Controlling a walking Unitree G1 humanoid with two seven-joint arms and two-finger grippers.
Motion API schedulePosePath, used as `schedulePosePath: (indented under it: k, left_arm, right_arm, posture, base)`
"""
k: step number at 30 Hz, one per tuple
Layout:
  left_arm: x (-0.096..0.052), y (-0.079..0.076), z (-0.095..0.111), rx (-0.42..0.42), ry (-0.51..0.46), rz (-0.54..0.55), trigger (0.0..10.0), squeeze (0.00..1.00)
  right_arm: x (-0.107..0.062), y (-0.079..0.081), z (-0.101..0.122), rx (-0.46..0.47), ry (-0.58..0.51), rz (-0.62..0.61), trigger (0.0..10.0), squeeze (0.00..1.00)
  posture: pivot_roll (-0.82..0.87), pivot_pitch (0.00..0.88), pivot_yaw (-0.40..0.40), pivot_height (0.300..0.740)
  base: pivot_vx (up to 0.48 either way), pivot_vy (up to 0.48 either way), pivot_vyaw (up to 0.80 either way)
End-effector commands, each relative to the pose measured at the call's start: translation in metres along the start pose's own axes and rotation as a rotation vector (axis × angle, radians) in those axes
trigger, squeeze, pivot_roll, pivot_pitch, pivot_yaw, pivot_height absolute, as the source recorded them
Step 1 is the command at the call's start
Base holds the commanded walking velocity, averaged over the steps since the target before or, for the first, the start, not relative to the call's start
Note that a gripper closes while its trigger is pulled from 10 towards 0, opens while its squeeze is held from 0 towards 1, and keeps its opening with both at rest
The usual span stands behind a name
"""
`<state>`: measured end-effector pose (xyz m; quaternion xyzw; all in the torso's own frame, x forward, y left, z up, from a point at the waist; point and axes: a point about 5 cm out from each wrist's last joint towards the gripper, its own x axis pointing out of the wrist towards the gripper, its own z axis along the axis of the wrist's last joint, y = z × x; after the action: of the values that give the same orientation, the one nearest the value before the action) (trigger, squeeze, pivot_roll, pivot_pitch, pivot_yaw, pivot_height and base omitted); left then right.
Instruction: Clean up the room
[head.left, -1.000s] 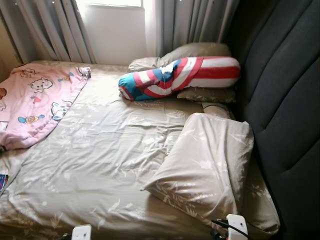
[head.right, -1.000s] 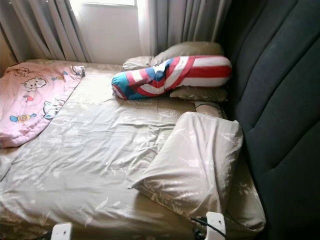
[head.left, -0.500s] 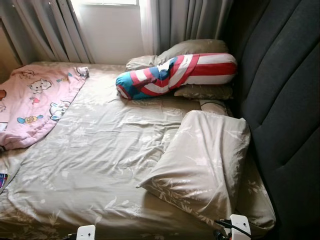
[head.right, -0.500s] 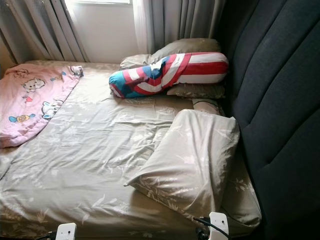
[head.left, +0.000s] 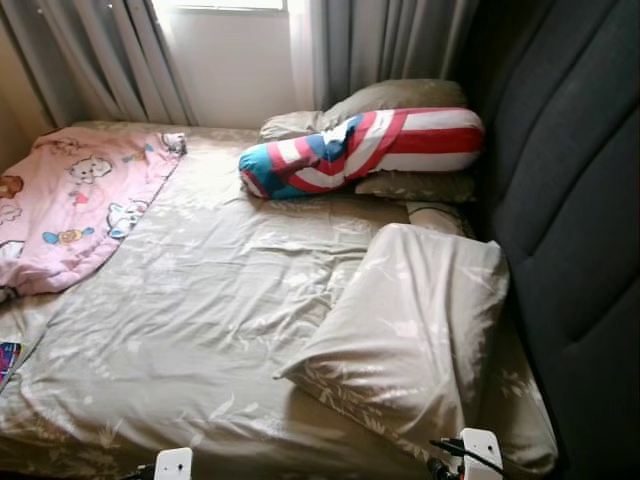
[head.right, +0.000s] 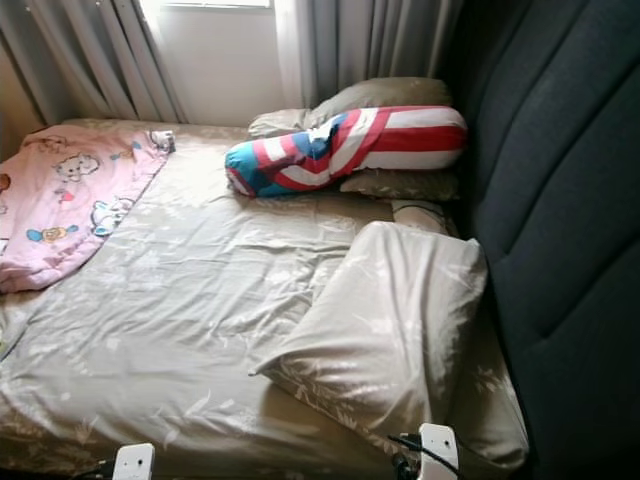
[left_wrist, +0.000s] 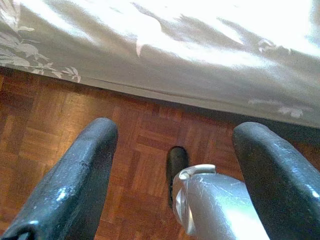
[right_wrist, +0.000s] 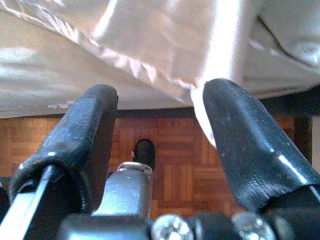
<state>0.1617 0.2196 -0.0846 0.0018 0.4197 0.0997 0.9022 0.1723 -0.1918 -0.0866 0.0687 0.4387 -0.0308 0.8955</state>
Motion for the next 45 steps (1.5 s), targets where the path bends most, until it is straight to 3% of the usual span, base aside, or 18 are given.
schedulePosePath:
  k: [1, 13, 20, 24, 31, 35, 37, 39, 45]
  left_arm:
    - [0.001, -0.002, 0.003, -0.005, -0.018, 0.006, 10.0, 0.00]
    - [0.001, -0.004, 0.004, -0.008, -0.020, 0.003, 10.0, 0.00]
    - [0.003, -0.009, 0.015, -0.015, -0.069, -0.014, 10.0, 0.00]
    - [0.007, -0.002, 0.037, 0.009, -0.157, -0.028, 10.0, 0.00]
    - [0.009, -0.002, 0.070, 0.021, -0.299, -0.048, 10.0, 0.00]
    - [0.005, -0.015, 0.113, 0.035, -0.502, -0.105, 10.0, 0.00]
    - [0.003, -0.019, 0.125, 0.036, -0.559, -0.119, 10.0, 0.00]
    - [0.002, -0.021, 0.131, 0.038, -0.586, -0.127, 10.0, 0.00]
    - [0.000, -0.027, 0.130, 0.037, -0.607, -0.133, 10.0, 0.00]
  right_arm:
    - [0.000, 0.000, 0.000, -0.008, 0.000, -0.002, 10.0, 0.00]
    - [0.000, -0.001, 0.002, -0.006, -0.006, -0.006, 10.0, 0.00]
    - [0.001, -0.001, 0.006, 0.012, -0.033, -0.013, 10.0, 0.00]
    - [0.002, 0.004, 0.012, 0.056, -0.086, -0.004, 10.0, 0.00]
    - [0.004, 0.009, 0.021, 0.046, -0.118, 0.001, 10.0, 0.00]
    - [0.004, 0.010, 0.034, 0.084, -0.198, -0.001, 10.0, 0.00]
    - [0.006, 0.013, 0.087, 0.077, -0.373, 0.008, 10.0, 0.00]
    - [0.004, 0.016, 0.113, 0.093, -0.476, 0.010, 10.0, 0.00]
    - [0.002, 0.022, 0.111, 0.114, -0.522, 0.034, 10.0, 0.00]
  posture:
    - [0.03, 0.000, -0.044, 0.740]
    - [0.03, 0.000, -0.052, 0.740]
    - [0.03, 0.000, -0.048, 0.740]
    - [-0.01, 0.000, -0.010, 0.740]
    - [-0.06, 0.000, -0.024, 0.740]
    - [-0.05, 0.000, -0.015, 0.740]
    - [-0.07, 0.000, 0.000, 0.740]
    - [-0.08, 0.000, 0.010, 0.740]
    - [-0.05, 0.000, 0.001, 0.740]
  base:
    - [0.289, 0.000, 0.00]
    - [0.213, 0.000, 0.00]
    - [0.000, 0.000, 0.00]
    - [0.000, 0.000, 0.00]
    - [0.000, 0.000, 0.00]
    - [0.000, 0.000, 0.00]
    - [0.000, 0.000, 0.00]
    - [0.000, 0.000, 0.00]
    - [0.000, 0.000, 0.00]
